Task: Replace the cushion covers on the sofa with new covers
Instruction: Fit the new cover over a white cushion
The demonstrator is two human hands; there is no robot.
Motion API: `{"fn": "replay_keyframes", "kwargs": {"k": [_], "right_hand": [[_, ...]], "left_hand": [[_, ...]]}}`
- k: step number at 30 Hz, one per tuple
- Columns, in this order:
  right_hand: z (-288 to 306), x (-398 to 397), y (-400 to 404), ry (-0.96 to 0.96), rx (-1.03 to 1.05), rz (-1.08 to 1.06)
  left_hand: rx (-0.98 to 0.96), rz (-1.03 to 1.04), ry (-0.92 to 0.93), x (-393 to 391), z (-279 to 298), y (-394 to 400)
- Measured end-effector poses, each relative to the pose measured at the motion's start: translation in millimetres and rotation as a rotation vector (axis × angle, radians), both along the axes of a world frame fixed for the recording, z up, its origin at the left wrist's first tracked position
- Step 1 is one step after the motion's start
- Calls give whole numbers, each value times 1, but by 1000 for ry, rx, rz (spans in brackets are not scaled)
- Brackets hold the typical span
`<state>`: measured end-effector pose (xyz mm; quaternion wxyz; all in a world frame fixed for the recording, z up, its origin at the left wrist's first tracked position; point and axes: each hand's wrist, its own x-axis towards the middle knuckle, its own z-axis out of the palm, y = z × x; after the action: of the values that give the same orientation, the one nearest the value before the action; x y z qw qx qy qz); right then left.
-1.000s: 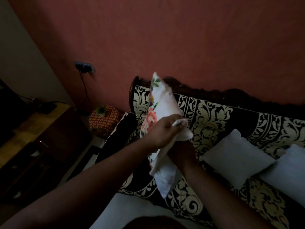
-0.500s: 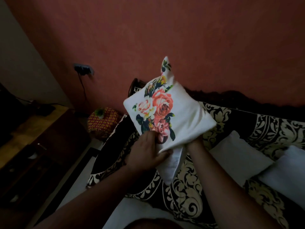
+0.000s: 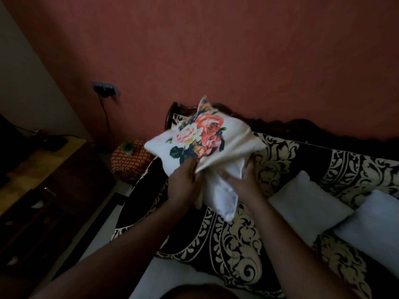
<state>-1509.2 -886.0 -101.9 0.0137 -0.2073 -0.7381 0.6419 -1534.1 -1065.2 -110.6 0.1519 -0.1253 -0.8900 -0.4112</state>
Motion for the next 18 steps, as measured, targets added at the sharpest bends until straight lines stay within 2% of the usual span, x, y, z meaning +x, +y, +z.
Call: {"fn": "replay_keyframes", "kwargs": {"k": [2, 5, 6, 8, 11, 13, 16, 18], "right_hand": [[-17, 10, -11, -161, 14, 18], [-33, 22, -13, -305, -388, 100], [-33, 30, -13, -366, -471, 109], [-47, 37, -9, -436, -508, 38], [-56, 32, -11, -348, -421, -213], [-45, 24, -11, -262, -372, -334], [-37, 16, -3, -179, -392, -443], [-38, 12, 6, -165, -442, -554]], "left_hand": [[5, -35, -1, -11, 9, 13], [-137, -148, -2, -5, -6, 24], [-179, -181, 0, -1, -13, 25], [-218, -213, -12, 3, -22, 25], [-260, -195, -69, 3, -21, 24], [-269, -185, -180, 5, -26, 16], [-335, -189, -381, 3, -37, -3], [-437, -215, -446, -2, -42, -10]]}}
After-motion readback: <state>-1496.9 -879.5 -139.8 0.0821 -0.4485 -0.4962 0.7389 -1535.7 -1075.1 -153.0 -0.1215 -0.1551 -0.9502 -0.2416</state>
